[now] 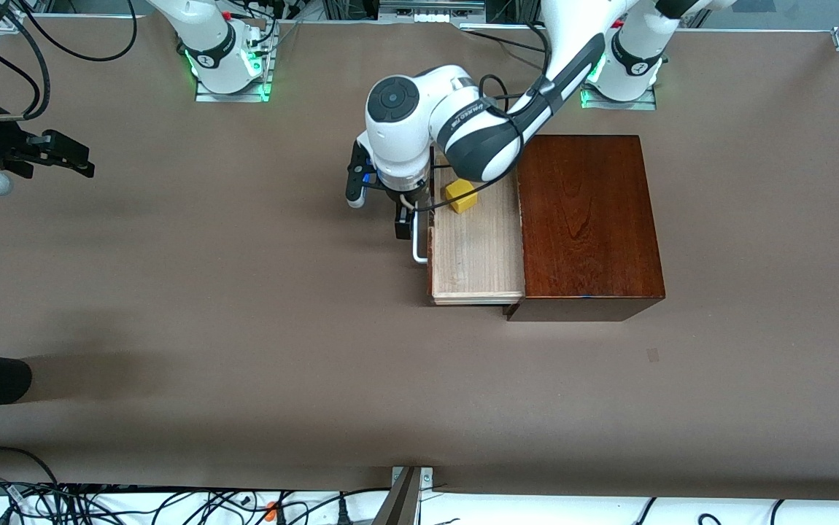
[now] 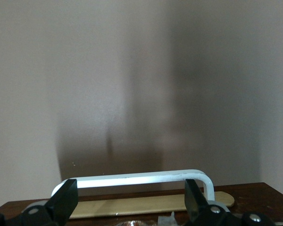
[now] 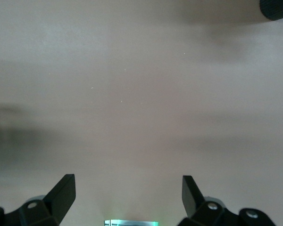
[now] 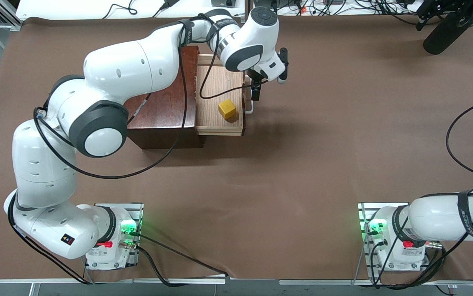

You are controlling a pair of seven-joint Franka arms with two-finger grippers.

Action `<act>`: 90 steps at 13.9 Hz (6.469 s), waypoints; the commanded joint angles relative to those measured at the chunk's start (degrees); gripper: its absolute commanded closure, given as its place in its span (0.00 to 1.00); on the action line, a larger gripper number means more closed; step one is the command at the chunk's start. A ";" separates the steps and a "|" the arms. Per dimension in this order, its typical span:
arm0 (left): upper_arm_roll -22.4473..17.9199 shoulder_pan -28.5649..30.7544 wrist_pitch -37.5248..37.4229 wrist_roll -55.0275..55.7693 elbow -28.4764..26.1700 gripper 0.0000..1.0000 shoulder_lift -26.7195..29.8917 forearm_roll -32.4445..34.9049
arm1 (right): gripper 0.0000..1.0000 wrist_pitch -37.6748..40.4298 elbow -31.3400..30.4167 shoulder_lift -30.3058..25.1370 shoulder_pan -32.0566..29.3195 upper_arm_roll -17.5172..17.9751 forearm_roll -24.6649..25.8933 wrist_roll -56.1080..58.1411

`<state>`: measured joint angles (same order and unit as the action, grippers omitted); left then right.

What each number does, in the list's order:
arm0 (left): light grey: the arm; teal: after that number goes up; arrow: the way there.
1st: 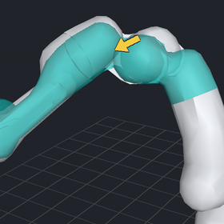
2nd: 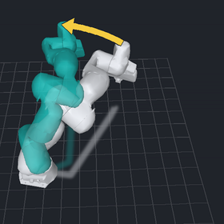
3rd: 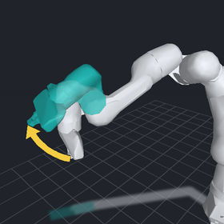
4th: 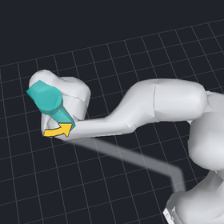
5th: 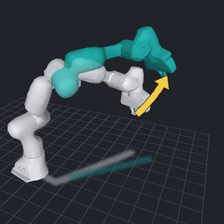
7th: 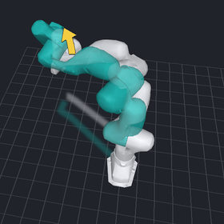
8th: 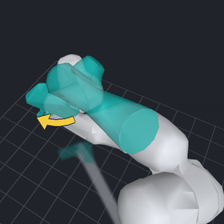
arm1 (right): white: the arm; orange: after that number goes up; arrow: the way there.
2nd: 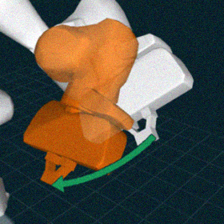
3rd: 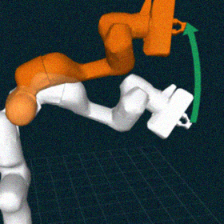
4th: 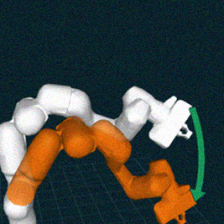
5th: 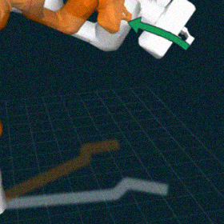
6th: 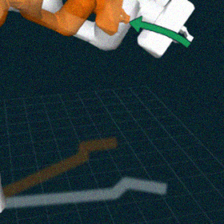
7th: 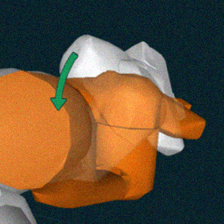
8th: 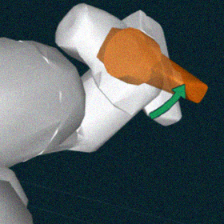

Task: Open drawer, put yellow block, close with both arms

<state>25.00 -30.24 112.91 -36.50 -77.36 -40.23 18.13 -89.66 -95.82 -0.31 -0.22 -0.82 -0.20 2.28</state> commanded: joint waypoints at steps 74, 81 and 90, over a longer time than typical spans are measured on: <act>0.58 18.18 -34.07 65.77 10.57 0.00 19.38 -5.37 | 0.00 1.68 1.33 0.40 -1.36 1.34 -0.77 0.79; -13.54 24.27 -35.48 55.62 0.64 0.00 30.98 -16.62 | 0.00 1.68 1.33 0.40 -1.36 1.34 -0.77 0.79; -26.23 24.00 -25.63 36.77 -16.77 0.00 43.04 -19.09 | 0.00 2.82 1.34 0.31 -1.27 1.52 -0.77 0.53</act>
<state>0.34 -5.97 84.82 2.62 -87.95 -1.87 0.80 -88.16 -95.53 0.04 -0.53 -0.21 -0.28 2.33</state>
